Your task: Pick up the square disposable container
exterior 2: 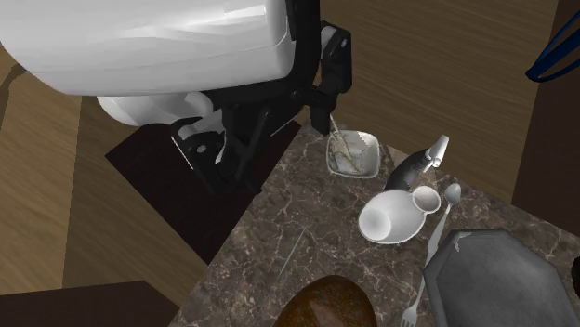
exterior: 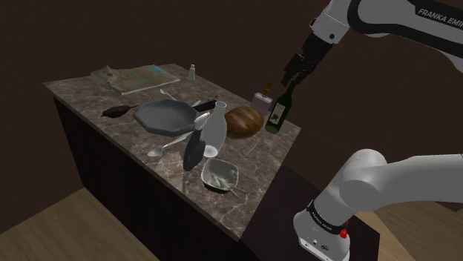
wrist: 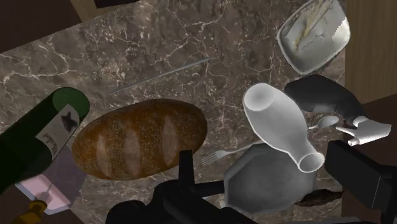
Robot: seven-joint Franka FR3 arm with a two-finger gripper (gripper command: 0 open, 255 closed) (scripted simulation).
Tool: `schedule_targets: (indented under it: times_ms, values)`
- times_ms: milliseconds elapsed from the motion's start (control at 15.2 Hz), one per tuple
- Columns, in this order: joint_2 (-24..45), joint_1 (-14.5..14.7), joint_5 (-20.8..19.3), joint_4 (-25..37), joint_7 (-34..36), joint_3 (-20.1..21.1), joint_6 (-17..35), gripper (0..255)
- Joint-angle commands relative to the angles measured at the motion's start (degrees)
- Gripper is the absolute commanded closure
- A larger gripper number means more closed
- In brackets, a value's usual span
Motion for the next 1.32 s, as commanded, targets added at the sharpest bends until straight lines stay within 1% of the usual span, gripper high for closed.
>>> schedule_targets:
  times_ms: [0, 396, 726, 990, 1254]
  values:
    - [0.00, 0.00, 0.00, 0.00, 0.00, 0.00, 0.00, 0]
    - [-4.36, -1.15, 3.96, -12.93, 9.83, 3.84, 8.13, 0]
    - [-5.94, -1.07, 8.37, -22.12, 18.23, 7.98, 15.70, 0]
    - [-5.18, -0.13, 12.70, -28.21, 25.13, 12.00, 22.76, 0]
    - [-1.82, 1.53, 17.73, -32.86, 32.15, 16.64, 31.17, 0]
